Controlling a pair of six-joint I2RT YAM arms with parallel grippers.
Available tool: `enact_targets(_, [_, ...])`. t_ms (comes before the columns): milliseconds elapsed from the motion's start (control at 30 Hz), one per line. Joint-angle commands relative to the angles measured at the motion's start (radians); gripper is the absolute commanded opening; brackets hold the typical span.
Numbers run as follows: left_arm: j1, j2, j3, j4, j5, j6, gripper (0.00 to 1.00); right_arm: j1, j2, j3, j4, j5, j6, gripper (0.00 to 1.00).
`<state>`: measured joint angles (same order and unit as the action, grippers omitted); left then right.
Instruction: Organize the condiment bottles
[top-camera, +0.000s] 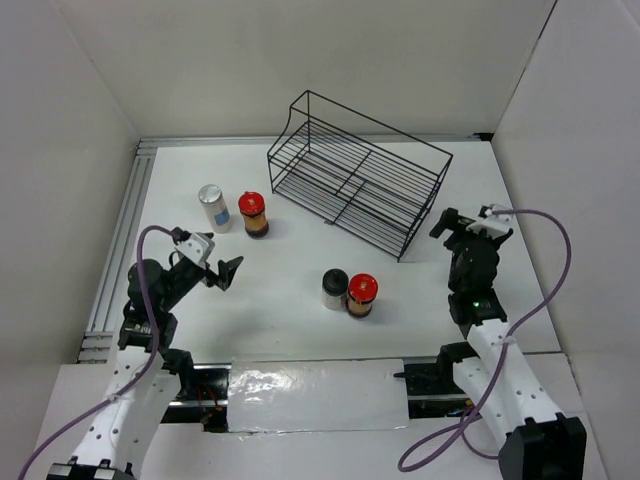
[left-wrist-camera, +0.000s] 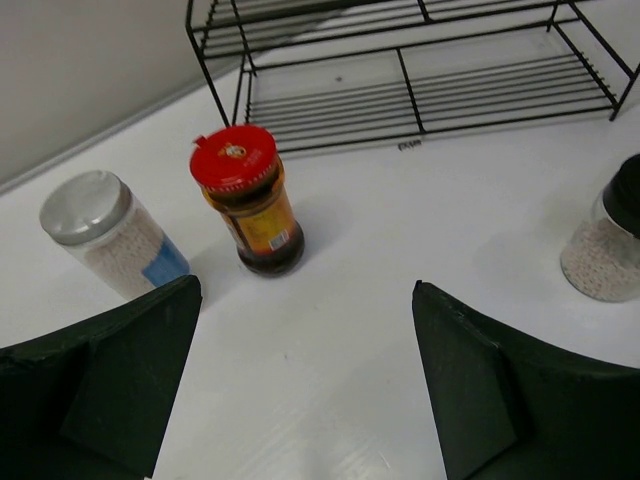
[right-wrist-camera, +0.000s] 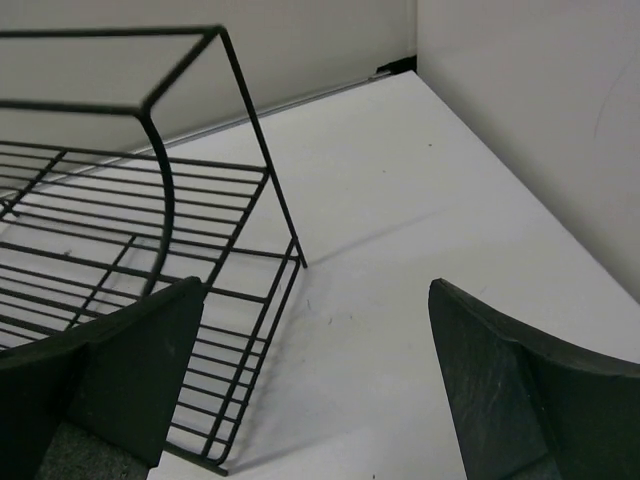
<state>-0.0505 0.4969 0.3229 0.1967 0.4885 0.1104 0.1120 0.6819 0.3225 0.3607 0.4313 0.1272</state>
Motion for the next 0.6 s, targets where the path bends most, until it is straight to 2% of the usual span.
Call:
enact_targets(0, [0.005,0.009,0.083,-0.167,0.038,0.012,0.99,0.003,-0.021,0.162,-0.302,0.042,-0.009,1.0])
enact_targets(33, [0.005,0.041,0.134,-0.183,0.044,-0.015,0.99,0.002,-0.013,0.253,-0.342,0.146,0.106,1.0])
enact_targets(67, [0.005,0.063,0.16,-0.224,0.045,-0.029,0.99,-0.003,-0.005,0.306,-0.456,0.19,0.189,1.0])
enact_targets(100, [0.005,0.084,0.191,-0.247,0.048,-0.046,0.99,-0.017,0.016,0.367,-0.492,0.175,0.209,0.94])
enact_targets(133, [0.003,0.136,0.249,-0.269,0.058,-0.064,0.99,-0.027,0.03,0.468,-0.524,-0.065,0.036,0.75])
enact_targets(167, [0.005,0.162,0.277,-0.314,0.073,-0.064,0.99,-0.035,0.057,0.525,-0.573,-0.213,-0.041,0.68])
enact_targets(200, [0.003,0.214,0.321,-0.333,0.1,-0.066,0.99,-0.044,0.15,0.661,-0.645,-0.356,-0.101,0.61])
enact_targets(233, [0.005,0.236,0.338,-0.347,0.105,-0.074,0.99,-0.043,0.209,0.738,-0.819,-0.464,-0.151,0.57])
enact_targets(267, [0.005,0.253,0.35,-0.367,0.101,-0.087,0.99,-0.038,0.273,0.807,-0.913,-0.577,-0.202,0.51])
enact_targets(300, [0.003,0.287,0.361,-0.375,0.079,-0.1,0.99,-0.029,0.336,0.933,-1.013,-0.594,-0.21,0.5])
enact_targets(333, [0.003,0.298,0.372,-0.379,0.068,-0.103,0.99,0.007,0.437,0.987,-1.171,-0.589,-0.215,0.56])
enact_targets(367, [0.003,0.308,0.375,-0.381,0.056,-0.101,0.99,0.034,0.473,1.022,-1.228,-0.554,-0.204,0.73])
enact_targets(400, [0.001,0.321,0.381,-0.391,0.032,-0.103,0.99,0.096,0.501,1.062,-1.274,-0.542,-0.201,0.99])
enact_targets(500, [0.001,0.321,0.383,-0.401,0.013,-0.08,0.99,0.21,0.495,1.087,-1.37,-0.503,-0.147,1.0])
enact_targets(567, [0.001,0.313,0.383,-0.402,0.007,-0.069,0.99,0.349,0.489,1.081,-1.417,-0.458,-0.085,1.0])
